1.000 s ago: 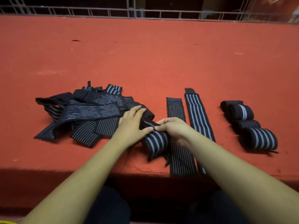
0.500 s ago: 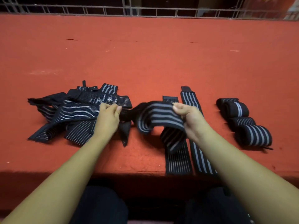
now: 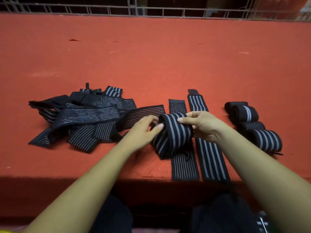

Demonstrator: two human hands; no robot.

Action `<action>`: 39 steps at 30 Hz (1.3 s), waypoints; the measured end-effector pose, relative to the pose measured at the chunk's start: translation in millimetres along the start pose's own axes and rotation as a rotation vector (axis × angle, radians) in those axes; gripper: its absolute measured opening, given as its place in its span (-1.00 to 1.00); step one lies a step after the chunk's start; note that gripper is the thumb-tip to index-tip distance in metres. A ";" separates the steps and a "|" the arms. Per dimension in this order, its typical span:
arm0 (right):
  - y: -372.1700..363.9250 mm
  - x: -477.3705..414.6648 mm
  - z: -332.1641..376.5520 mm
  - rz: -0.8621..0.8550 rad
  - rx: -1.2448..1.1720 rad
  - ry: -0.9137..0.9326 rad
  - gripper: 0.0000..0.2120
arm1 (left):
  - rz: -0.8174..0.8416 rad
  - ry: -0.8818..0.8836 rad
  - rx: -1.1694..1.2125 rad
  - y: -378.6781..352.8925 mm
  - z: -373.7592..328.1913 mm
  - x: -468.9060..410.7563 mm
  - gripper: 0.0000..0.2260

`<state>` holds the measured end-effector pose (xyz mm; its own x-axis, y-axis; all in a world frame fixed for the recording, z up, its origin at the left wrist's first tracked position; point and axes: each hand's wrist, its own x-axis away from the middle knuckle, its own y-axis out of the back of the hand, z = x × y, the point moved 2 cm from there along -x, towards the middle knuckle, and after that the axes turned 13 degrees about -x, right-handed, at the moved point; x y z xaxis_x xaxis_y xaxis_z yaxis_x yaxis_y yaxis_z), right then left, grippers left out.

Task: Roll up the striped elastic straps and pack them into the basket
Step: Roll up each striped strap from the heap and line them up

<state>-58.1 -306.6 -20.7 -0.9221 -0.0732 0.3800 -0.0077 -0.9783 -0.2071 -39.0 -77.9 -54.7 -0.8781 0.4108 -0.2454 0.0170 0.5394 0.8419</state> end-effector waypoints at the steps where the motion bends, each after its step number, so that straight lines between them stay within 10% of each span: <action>1: 1.5 0.3 0.9 -0.004 0.012 -0.014 -0.73 | 0.063 0.047 0.009 -11.1 7.3 2.3 -0.70; 6: 11.9 4.1 1.9 -0.042 -0.046 -0.012 -0.98 | 0.103 0.100 0.168 -30.7 26.0 18.1 -0.87; 9: 21.3 4.3 1.7 -0.049 -0.139 -0.009 -0.74 | 0.023 0.078 0.330 -25.2 19.3 21.1 -0.93; 16: 14.1 13.8 23.6 0.202 -0.183 0.107 -0.91 | -0.532 -0.023 0.173 34.6 -3.6 5.3 -0.89; 24: 7.7 18.7 9.2 0.171 0.278 -0.102 -0.89 | 0.213 0.167 0.136 8.4 11.2 11.7 -0.77; 39: -1.8 40.7 25.1 0.214 0.066 0.152 -0.75 | 0.290 0.567 0.870 -10.2 -15.6 35.0 -0.77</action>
<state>-85.9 -312.7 17.7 -0.9476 -0.2545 0.1930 0.2142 -0.9546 -0.2068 -77.3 -80.5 -64.4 -0.8756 0.3271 0.3553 0.3979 0.9056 0.1468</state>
